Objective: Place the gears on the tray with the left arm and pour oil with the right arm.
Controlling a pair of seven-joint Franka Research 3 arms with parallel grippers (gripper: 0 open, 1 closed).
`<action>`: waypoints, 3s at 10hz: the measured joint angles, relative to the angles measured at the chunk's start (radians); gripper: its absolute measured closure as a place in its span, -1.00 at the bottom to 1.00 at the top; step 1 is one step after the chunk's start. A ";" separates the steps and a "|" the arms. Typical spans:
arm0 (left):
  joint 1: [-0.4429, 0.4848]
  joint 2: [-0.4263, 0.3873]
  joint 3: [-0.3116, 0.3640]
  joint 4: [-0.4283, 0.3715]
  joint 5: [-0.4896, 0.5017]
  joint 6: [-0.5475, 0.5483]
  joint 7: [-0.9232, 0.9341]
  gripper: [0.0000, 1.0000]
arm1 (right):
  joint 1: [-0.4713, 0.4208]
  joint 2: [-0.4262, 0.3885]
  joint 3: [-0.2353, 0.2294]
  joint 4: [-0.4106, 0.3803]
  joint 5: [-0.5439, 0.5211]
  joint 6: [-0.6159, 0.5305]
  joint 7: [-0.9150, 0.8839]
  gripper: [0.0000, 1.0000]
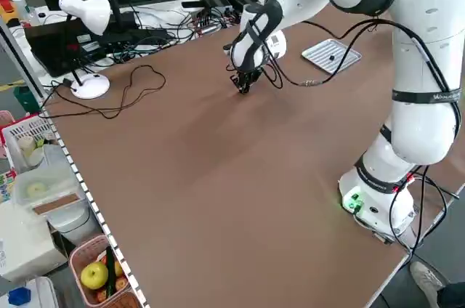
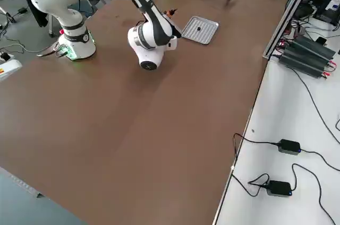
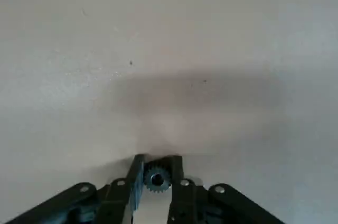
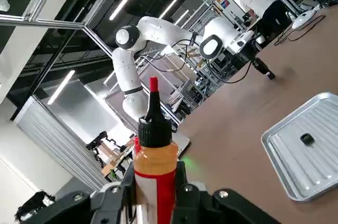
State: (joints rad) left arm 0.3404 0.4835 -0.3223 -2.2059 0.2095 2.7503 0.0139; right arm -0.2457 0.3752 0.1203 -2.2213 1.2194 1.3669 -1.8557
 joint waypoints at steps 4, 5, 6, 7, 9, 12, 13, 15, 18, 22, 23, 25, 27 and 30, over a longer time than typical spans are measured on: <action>-0.022 0.000 -0.017 0.010 0.000 0.001 -0.047 0.50 | 0.033 0.000 0.000 -0.017 0.028 0.000 0.000 0.38; -0.061 0.000 -0.021 0.018 0.000 0.001 -0.113 0.50 | 0.043 0.000 0.000 -0.019 0.038 0.001 0.001 0.38; -0.117 0.000 -0.029 0.030 0.000 0.000 -0.204 0.50 | 0.050 0.001 0.000 -0.023 0.044 0.001 0.001 0.38; -0.185 0.000 -0.035 0.049 0.000 -0.009 -0.314 0.50 | 0.056 0.002 0.000 -0.027 0.051 0.001 0.001 0.38; -0.354 0.001 -0.040 0.124 -0.001 -0.080 -0.576 0.50 | 0.064 0.002 0.000 -0.040 0.059 0.000 0.008 0.38; -0.581 0.038 -0.039 0.294 -0.001 -0.216 -0.923 0.50 | 0.073 0.003 0.000 -0.057 0.076 0.000 0.009 0.38; -0.631 0.067 -0.038 0.357 -0.001 -0.256 -1.002 0.50 | 0.073 0.003 0.000 -0.058 0.078 -0.001 0.010 0.38; -0.695 0.140 -0.037 0.448 -0.001 -0.277 -1.105 0.50 | 0.084 0.003 0.000 -0.061 0.082 -0.001 0.011 0.38; -0.783 0.229 -0.027 0.531 -0.001 -0.277 -1.208 0.50 | 0.125 0.005 0.000 -0.079 0.132 -0.001 0.016 0.38; -0.832 0.250 0.001 0.558 -0.001 -0.278 -1.243 0.46 | 0.184 0.053 0.000 -0.084 0.203 -0.003 0.022 0.38; -0.835 0.251 0.006 0.558 -0.001 -0.278 -1.243 0.44 | 0.208 0.079 0.001 -0.086 0.237 -0.006 0.022 0.38; -0.838 0.251 0.009 0.560 -0.001 -0.278 -1.243 0.30 | 0.273 0.124 0.001 -0.087 0.341 -0.007 0.021 0.38; -0.838 0.252 0.011 0.561 -0.001 -0.278 -1.244 -0.27 | 0.342 0.137 0.001 -0.084 0.452 0.000 0.029 0.38; -0.836 0.251 0.024 0.575 0.005 -0.278 -1.242 -0.92 | 0.376 0.137 0.001 -0.059 0.490 0.073 0.116 0.38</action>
State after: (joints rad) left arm -0.4955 0.7347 -0.2987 -1.6306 0.2142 2.4724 -1.2278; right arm 0.1300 0.5121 0.1209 -2.2803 1.7092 1.4402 -1.7401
